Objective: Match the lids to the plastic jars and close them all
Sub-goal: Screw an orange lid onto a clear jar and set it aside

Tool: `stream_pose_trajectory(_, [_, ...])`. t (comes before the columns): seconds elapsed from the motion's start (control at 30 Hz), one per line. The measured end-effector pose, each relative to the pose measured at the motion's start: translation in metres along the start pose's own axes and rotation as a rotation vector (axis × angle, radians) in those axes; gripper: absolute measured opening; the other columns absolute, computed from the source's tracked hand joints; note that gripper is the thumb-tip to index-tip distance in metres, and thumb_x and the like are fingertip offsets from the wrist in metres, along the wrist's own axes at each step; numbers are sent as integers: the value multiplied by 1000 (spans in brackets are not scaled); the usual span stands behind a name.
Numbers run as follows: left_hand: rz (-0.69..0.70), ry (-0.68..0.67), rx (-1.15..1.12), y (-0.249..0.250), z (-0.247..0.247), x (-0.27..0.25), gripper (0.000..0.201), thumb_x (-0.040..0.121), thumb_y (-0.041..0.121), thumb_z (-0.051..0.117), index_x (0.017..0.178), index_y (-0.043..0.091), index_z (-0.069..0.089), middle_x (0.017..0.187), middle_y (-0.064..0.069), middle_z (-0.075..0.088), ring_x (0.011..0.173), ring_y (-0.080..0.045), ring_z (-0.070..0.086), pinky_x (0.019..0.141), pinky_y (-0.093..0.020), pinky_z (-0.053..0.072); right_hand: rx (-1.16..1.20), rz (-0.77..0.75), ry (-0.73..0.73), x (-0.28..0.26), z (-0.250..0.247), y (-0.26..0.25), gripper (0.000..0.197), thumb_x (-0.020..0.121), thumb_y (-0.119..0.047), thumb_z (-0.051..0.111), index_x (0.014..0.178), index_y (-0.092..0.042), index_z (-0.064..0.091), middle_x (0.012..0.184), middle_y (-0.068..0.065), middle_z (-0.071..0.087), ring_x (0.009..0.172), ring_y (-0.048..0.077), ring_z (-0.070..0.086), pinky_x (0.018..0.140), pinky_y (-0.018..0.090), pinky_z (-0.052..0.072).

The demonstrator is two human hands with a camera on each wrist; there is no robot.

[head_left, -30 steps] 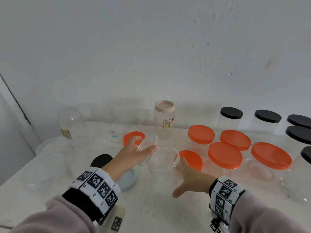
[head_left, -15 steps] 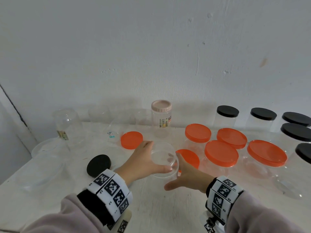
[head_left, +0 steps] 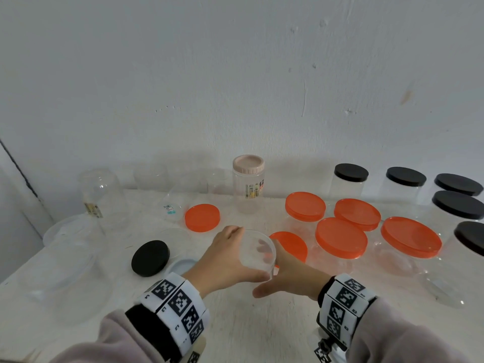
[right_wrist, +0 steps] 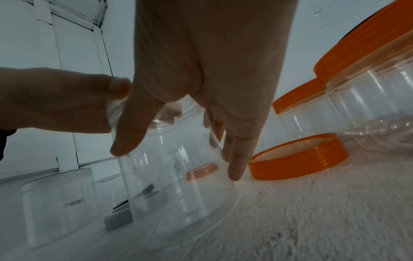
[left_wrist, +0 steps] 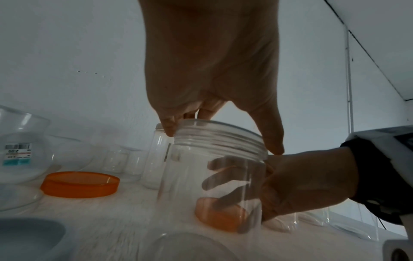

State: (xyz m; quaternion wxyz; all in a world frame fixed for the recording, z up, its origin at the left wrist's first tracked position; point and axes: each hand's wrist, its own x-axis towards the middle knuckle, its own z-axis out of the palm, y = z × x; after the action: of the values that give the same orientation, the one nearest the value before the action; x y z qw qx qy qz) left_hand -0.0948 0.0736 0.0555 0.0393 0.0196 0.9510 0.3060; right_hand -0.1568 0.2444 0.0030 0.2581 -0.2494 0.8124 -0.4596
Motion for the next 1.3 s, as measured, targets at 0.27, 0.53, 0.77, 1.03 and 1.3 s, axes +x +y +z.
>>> stream_pose_trajectory(0.27, [-60,-133,-318,-28,-4,-4,135,62,44,87,151,31,-13,158,11,8,144,-11,14,118,-33,19,-115,40,-29,-5,-22,-23,131,57,-33,91,151,-38,0,151,-13,21,137,13,26,113,35,28])
stream_pose_trajectory(0.53, [38,-185,-585,-50,16,-3,96,72,8,82,136,44,22,131,38,37,117,21,37,87,-2,37,-663,-7,-271,11,-28,-88,107,71,-32,84,151,-38,13,152,-18,16,137,10,21,113,37,27])
stream_pose_trajectory(0.77, [81,-120,-574,-58,22,0,81,70,14,85,120,49,32,112,53,41,107,31,36,80,6,35,-902,53,-308,20,-19,-105,104,68,-48,82,149,-43,16,138,-11,31,127,18,33,104,46,39])
stream_pose_trajectory(1.03, [12,-115,-605,-63,26,0,94,66,25,88,132,47,24,130,31,37,120,11,37,90,-9,37,-933,206,-237,21,-10,-101,108,62,-74,70,147,-40,13,133,-1,31,100,20,45,89,41,48])
stream_pose_trajectory(1.3, [17,-80,-579,-63,29,-1,92,63,28,89,129,49,27,133,24,41,126,-1,41,100,-18,39,-926,173,-258,26,-12,-104,105,58,-60,81,142,-42,21,114,-7,34,106,20,46,91,44,49])
